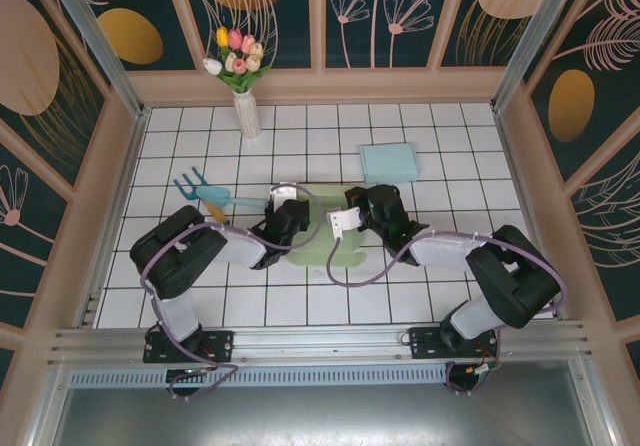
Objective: Fold the paper box
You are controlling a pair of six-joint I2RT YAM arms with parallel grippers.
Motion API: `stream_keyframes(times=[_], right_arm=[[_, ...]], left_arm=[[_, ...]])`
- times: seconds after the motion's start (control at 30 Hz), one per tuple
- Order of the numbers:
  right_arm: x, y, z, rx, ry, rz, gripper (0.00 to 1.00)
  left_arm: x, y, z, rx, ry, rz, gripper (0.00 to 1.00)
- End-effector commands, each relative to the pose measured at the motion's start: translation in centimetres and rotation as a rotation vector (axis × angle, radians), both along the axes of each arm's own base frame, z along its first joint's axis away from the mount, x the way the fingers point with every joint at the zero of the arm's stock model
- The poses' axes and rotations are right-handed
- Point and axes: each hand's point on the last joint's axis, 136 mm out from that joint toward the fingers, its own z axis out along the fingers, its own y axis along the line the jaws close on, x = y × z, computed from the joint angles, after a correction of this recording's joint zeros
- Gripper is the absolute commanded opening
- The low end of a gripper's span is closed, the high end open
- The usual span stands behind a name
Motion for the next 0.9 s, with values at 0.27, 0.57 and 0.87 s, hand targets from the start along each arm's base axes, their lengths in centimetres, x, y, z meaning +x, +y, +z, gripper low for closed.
stream_keyframes(times=[0.27, 0.57, 0.87], right_arm=[[-0.6, -1.1, -3.5, -0.060, 0.128, -0.043, 0.00], [-0.9, -0.8, -3.8, -0.059, 0.159, -0.040, 0.00], [-1.4, 0.3, -3.4, 0.003, 0.226, -0.020, 0.18]], left_arm=[[-1.3, -1.6, 3.0, -0.067, -0.057, -0.158, 0.68], [0.2, -1.1, 0.8, 0.014, -0.056, -0.088, 0.42], [0.5, -0.6, 0.6, 0.047, -0.078, -0.066, 0.18]])
